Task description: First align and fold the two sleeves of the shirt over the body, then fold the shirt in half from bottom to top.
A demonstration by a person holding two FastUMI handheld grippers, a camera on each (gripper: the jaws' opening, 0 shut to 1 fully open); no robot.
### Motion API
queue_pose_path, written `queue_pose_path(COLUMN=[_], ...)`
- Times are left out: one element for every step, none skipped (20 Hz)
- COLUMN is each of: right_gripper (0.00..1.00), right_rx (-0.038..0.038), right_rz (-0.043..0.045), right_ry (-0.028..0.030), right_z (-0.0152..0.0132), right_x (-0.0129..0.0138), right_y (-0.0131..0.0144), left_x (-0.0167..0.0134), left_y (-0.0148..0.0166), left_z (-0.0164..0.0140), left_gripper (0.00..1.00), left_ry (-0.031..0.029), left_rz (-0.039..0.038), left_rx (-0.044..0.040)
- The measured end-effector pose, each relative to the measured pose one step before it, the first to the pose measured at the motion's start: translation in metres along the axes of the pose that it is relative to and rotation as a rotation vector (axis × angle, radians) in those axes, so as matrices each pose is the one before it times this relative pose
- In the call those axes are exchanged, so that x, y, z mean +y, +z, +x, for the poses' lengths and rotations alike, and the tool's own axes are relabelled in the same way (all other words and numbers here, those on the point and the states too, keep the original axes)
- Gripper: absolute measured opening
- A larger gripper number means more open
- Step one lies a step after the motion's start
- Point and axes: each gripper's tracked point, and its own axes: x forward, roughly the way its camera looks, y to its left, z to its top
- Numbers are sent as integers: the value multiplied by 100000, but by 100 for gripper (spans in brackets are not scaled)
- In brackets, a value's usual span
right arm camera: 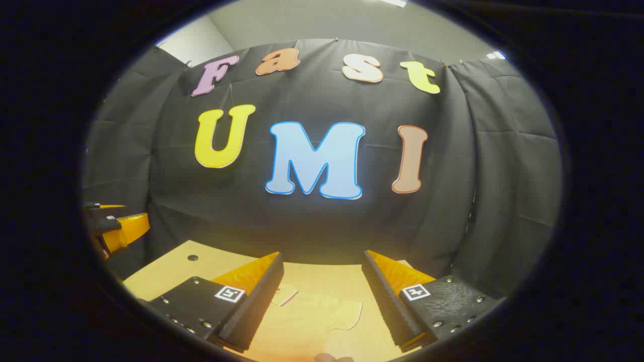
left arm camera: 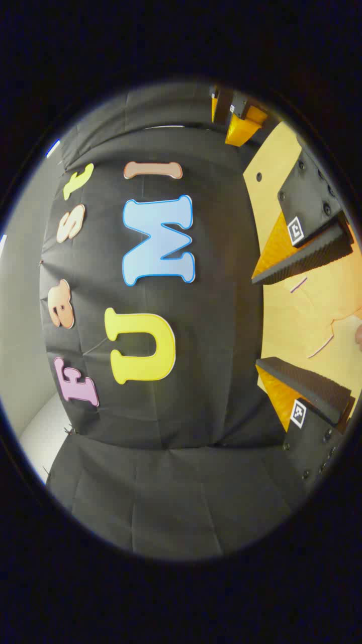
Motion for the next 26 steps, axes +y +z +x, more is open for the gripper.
queue_pose_path(right_gripper=[97, 97, 98, 98, 98, 96, 96, 98, 98, 98, 98, 98, 98, 98, 98, 96, 96, 98, 98, 98, 98, 98, 98, 98, 98, 98], right_rx=[-209, 129, 537, 619, 287, 325, 298, 331, 444, 569, 1063, 1265, 1337, 1771, 1878, 1829, 2163, 2598, 2731, 3030, 3086, 3229, 2832, 2673, 2592, 2273], right_rz=[-23, -39, -18, 34, 48, -72, -98, 286, 452, 304, 145, 72, 103, 150, 423, 692, 727, 433, 437, 316, 512, 624, 893, 1007, 743, 753], right_ry=[50, 156, 206, 214, 331, 92, 131, 322, 221, 174, 50, -53, -126, -124, -131, 129, -180, 27, -77, 72, 158, 9, -228, -484, -587, -641], right_z=[-18, 25, 233, 353, 135, 222, -66, 96, 93, 169, 239, 620, 713, 870, 621, 541, 769, 706, 943, 986, 997, 1073, 1081, 949, 976, 975], right_x=[-63, 89, -65, -78, 108, -31, 7, 80, -46, 33, -109, -207, -332, -134, -252, -181, -271, -237, -348, -259, -339, -249, -442, -364, -458, -489], right_y=[33, -183, -143, -302, -83, -182, -117, -185, -66, -206, -320, -493, -391, -693, -728, -767, -788, -1005, -954, -1126, -1063, -1207, -943, -1056, -894, -778], left_x=[13, 43, -74, -17, -61, -50, -82, -23, -80, -62, -129, 17, 15, 41, -16, 92, 67, -114, -5, 41, 0, 66, 7, 29, 33, 72], left_y=[-31, -109, -67, -11, 84, -32, 20, 29, -37, 14, -95, -117, -30, -33, -109, -50, -43, -33, -18, -167, -65, -8, -66, -49, -56, -92], left_z=[109, 70, 147, 61, 152, 49, 44, 112, 69, 182, 54, 51, 138, -14, 117, 46, 0, 84, 133, -18, 74, -14, 74, -35, 53, 45], left_gripper=[95, 94, 95, 94, 94, 94, 94, 94, 95, 94, 94, 95, 95, 95, 95, 95, 95, 95, 95, 95, 95, 95, 95, 95, 95, 95], left_ry=[172, 204, 175, 19, 105, -34, 87, -214, 29, -159, -175, 99, -58, 15, 44, 40, 136, 206, 98, 141, 84, 213, 281, 342, 359, 337], left_rz=[-290, -42, 127, -33, 51, 48, 147, -3, 71, -34, 21, 35, -59, -8, 52, 5, 100, 225, 150, 129, 99, 85, 136, 148, 101, 66], left_rx=[31, 86, 115, -74, -78, -120, -77, -89, 12, 44, 133, 140, 125, 186, 233, 85, 82, 162, 172, 205, 234, 214, 288, 313, 311, 348])
